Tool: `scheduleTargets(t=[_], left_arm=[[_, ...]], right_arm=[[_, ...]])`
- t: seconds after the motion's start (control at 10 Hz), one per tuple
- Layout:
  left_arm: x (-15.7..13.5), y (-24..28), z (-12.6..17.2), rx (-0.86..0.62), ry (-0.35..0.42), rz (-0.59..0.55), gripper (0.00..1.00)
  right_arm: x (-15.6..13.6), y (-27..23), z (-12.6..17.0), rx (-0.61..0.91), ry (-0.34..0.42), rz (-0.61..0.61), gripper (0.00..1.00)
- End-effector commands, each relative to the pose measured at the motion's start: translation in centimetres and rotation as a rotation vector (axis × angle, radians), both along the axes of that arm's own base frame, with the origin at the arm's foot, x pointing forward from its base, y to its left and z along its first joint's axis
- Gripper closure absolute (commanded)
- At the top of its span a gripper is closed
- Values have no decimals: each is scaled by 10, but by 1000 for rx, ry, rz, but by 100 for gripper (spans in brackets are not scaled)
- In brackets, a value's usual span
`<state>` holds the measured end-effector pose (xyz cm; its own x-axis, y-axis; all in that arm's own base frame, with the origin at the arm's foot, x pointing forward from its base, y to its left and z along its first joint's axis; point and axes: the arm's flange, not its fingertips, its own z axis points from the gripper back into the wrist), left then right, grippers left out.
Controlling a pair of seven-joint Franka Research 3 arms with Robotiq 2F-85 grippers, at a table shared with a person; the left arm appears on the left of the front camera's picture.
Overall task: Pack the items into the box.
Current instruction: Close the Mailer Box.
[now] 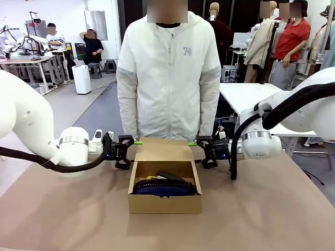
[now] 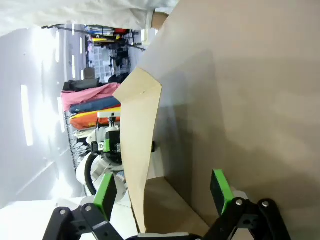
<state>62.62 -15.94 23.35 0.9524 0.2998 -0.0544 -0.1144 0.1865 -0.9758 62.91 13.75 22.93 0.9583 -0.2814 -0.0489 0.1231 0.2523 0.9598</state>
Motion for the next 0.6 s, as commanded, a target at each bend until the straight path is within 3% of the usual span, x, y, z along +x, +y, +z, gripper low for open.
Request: scheduleTargets(t=[0.0,0.5], left_arm=[[10,-4,-12,-90,-2,-35,0],[-14,-8,13,-220,-208,-97,0]], right_arm=[[15,12,0,62,21,64,0],[-6,13,22,193,-139,174,0]])
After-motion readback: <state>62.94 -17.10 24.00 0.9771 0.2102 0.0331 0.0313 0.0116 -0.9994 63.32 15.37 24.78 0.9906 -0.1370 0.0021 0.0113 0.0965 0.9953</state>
